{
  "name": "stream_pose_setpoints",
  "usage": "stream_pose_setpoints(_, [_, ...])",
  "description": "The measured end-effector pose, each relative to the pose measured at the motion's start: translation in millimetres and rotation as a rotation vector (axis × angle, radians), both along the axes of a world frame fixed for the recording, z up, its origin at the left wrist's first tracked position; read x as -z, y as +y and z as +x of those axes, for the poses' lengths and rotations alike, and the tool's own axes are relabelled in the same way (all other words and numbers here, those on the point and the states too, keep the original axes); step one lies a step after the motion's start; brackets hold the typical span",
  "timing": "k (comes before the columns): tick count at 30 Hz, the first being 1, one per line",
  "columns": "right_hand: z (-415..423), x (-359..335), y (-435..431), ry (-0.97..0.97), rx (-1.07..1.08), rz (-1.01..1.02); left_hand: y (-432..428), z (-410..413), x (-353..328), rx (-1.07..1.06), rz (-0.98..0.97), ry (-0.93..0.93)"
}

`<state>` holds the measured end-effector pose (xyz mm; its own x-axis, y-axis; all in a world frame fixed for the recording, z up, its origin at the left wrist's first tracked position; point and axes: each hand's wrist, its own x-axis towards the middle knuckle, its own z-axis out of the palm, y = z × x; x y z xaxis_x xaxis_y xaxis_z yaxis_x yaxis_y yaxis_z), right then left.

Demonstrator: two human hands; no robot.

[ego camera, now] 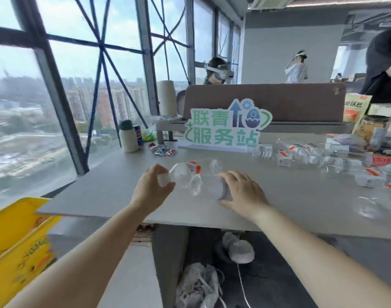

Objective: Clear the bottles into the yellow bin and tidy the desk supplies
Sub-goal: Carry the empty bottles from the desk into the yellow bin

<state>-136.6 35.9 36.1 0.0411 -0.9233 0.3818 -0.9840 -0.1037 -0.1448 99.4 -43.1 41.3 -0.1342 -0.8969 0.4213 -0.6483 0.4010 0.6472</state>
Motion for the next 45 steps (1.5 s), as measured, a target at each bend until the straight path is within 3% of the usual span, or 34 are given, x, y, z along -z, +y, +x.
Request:
stream_pose_setpoints(8, [188,-30,-20,-0.149,-0.432,-0.103,79,196,-25,-0.384,-0.113,0.082])
stream_pose_setpoints(21, [453,-4,-99,-0.471,-0.937,-0.094,115,408,-8,-0.823,-0.208,0.04])
stream_pose_setpoints(33, [615,47,-213,-0.669,-1.012,-0.04,17,548,38,-0.9,-0.192,-0.027])
stream_pose_setpoints(40, [645,24,-246,-0.9,-0.97,-0.152,-13,572,25,-0.873,-0.276,0.004])
stream_pose_setpoints(45, [673,-5,-267,-0.926,-1.012,-0.256,-41,593,0,-0.835,-0.326,-0.089])
